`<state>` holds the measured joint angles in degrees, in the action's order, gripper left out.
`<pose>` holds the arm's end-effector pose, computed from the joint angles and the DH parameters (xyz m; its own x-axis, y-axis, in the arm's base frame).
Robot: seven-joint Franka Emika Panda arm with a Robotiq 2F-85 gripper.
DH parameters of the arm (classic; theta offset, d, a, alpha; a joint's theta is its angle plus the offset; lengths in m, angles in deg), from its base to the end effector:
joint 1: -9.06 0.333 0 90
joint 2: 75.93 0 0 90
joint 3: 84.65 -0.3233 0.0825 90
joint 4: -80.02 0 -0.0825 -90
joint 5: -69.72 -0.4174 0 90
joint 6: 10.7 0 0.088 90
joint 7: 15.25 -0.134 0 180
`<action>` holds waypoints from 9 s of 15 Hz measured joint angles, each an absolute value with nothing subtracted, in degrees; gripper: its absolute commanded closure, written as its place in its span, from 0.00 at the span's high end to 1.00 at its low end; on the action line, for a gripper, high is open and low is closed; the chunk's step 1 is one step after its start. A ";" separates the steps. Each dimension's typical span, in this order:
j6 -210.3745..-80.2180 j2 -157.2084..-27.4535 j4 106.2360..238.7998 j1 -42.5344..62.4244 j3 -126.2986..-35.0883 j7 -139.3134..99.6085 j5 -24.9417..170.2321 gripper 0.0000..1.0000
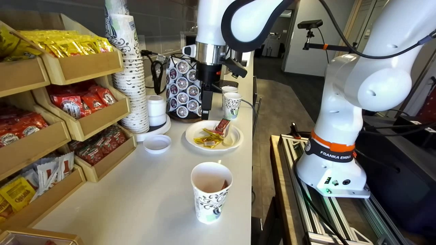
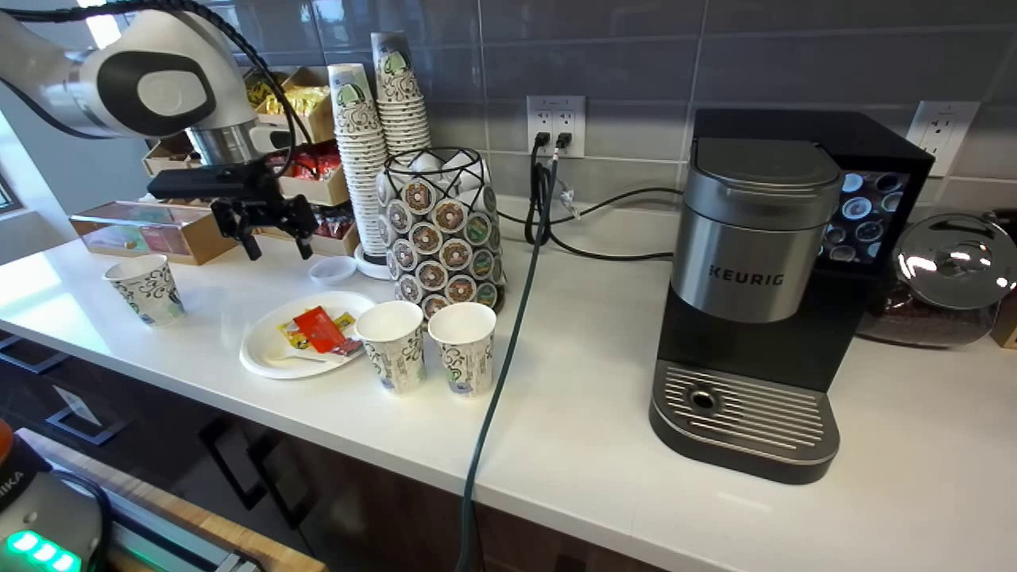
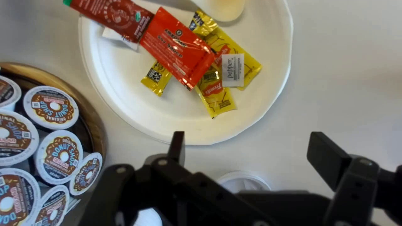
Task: Pick up one yellow sachet from the white paper plate and put it in the paper cup
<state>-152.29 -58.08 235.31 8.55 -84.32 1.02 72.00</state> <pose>0.4199 -0.0065 0.2871 0.9531 0.2961 0.0621 0.2937 -0.9549 0.0443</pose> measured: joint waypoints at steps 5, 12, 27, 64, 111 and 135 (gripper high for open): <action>-158.69 -67.17 233.99 8.59 -81.27 13.41 73.37 1.00; -158.94 -67.83 233.45 8.61 -81.10 13.73 73.34 1.00; -162.37 -76.05 231.52 8.58 -81.13 29.61 70.68 0.94; -163.03 -62.17 237.69 13.80 -84.20 49.51 45.09 0.04; -138.56 -50.79 236.94 25.82 -88.65 83.86 12.84 0.36; -142.72 -52.85 233.96 24.30 -90.23 87.56 8.24 1.00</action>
<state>-142.72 -52.85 233.96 24.30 -90.23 87.56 8.24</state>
